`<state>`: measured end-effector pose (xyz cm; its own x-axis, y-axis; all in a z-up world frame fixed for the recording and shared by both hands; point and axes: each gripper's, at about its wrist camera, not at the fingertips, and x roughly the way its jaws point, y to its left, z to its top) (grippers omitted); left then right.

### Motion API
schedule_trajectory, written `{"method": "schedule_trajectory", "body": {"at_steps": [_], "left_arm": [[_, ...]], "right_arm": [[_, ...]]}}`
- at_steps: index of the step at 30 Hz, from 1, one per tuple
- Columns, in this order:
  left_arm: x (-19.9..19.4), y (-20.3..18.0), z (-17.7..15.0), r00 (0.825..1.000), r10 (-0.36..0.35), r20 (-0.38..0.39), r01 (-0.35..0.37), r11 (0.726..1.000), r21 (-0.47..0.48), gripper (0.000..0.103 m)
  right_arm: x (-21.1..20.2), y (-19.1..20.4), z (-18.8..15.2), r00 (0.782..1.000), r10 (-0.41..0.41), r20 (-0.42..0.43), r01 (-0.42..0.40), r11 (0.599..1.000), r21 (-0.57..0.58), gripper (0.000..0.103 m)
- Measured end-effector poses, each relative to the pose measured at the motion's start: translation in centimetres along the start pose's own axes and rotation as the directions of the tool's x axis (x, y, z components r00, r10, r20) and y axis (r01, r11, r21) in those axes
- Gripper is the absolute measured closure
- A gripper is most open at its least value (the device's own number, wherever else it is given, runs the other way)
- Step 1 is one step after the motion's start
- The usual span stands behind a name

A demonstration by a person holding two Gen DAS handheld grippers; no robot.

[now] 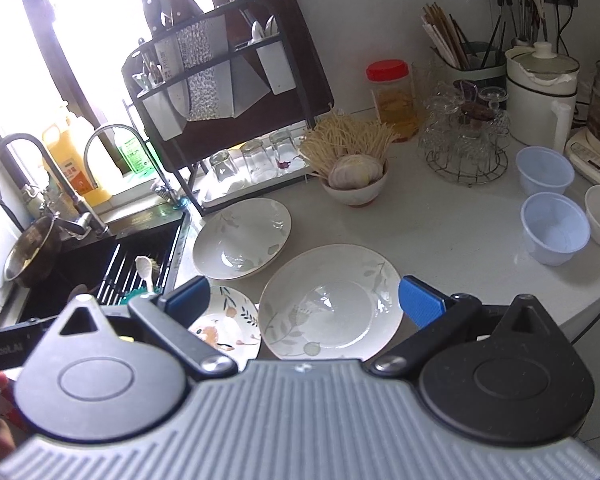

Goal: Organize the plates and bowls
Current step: 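Move the right tool toward the floral deer plate rim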

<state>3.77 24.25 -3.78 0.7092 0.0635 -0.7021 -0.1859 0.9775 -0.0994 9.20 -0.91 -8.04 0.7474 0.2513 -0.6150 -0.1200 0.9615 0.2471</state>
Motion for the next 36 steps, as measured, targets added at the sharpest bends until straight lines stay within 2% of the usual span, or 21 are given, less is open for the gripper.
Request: {"method": "schedule_trajectory", "body": {"at_steps": [2,4,6,8,11,15,21,23,27,29,32,34,36], "left_arm": [[0.9,0.6,0.2,1.0,0.01,0.0,-0.01,1.0,0.003,0.002],[2.1,1.6,0.8,0.999,-0.008,-0.034,0.007,0.999,-0.038,0.002],[2.9,2.7,1.3,0.999,-0.028,-0.046,0.025,0.997,-0.078,0.002],[3.6,3.4,1.8,0.999,-0.028,-0.045,0.024,0.997,-0.074,0.002],[4.7,4.0,2.1,0.998,-0.011,-0.057,0.008,0.999,-0.041,0.002],[6.6,5.6,2.1,0.995,-0.019,-0.099,0.013,0.998,-0.066,0.002],[10.0,7.8,1.5,0.986,-0.024,-0.166,0.01,0.996,-0.084,0.002],[11.4,8.4,1.4,0.98,-0.01,-0.201,-0.005,0.997,-0.073,0.002],[13.6,9.2,0.9,0.972,-0.023,-0.233,0.013,0.999,-0.046,0.002],[14.7,9.4,0.7,0.969,-0.015,-0.246,0.011,1.0,-0.018,0.002],[16.1,9.8,0.8,0.962,-0.011,-0.274,0.008,1.0,-0.014,0.002],[16.8,10.0,0.7,0.962,-0.024,-0.272,0.025,1.0,-0.001,0.002],[17.9,9.9,0.6,0.954,-0.048,-0.296,0.055,0.998,0.013,0.002]], "right_arm": [[1.0,0.4,0.1,1.0,0.009,-0.012,-0.009,1.0,0.008,0.006],[2.1,0.9,0.1,1.0,0.017,-0.02,-0.017,1.0,0.017,0.008],[3.5,1.4,0.2,0.998,0.026,-0.051,-0.025,0.999,0.028,0.013],[4.8,1.9,0.2,0.995,0.047,-0.083,-0.043,0.998,0.046,0.018],[6.4,2.7,0.0,0.99,0.062,-0.123,-0.055,0.997,0.061,0.02],[8.0,4.0,-0.1,0.983,0.089,-0.162,-0.081,0.995,0.055,0.024],[10.6,4.9,-1.0,0.96,0.111,-0.259,-0.086,0.991,0.105,0.028],[11.2,4.9,-1.4,0.955,0.102,-0.28,-0.069,0.989,0.127,0.03],[12.3,5.2,-2.6,0.94,0.112,-0.322,-0.068,0.987,0.144,0.032],[13.1,5.3,-3.4,0.929,0.114,-0.352,-0.06,0.985,0.162,0.039],[14.4,5.2,-4.7,0.911,0.112,-0.397,-0.034,0.98,0.198,0.043],[15.1,5.4,-5.4,0.903,0.112,-0.414,-0.024,0.977,0.213,0.044],[15.6,5.4,-5.9,0.896,0.112,-0.43,-0.003,0.969,0.247,0.044]]}}
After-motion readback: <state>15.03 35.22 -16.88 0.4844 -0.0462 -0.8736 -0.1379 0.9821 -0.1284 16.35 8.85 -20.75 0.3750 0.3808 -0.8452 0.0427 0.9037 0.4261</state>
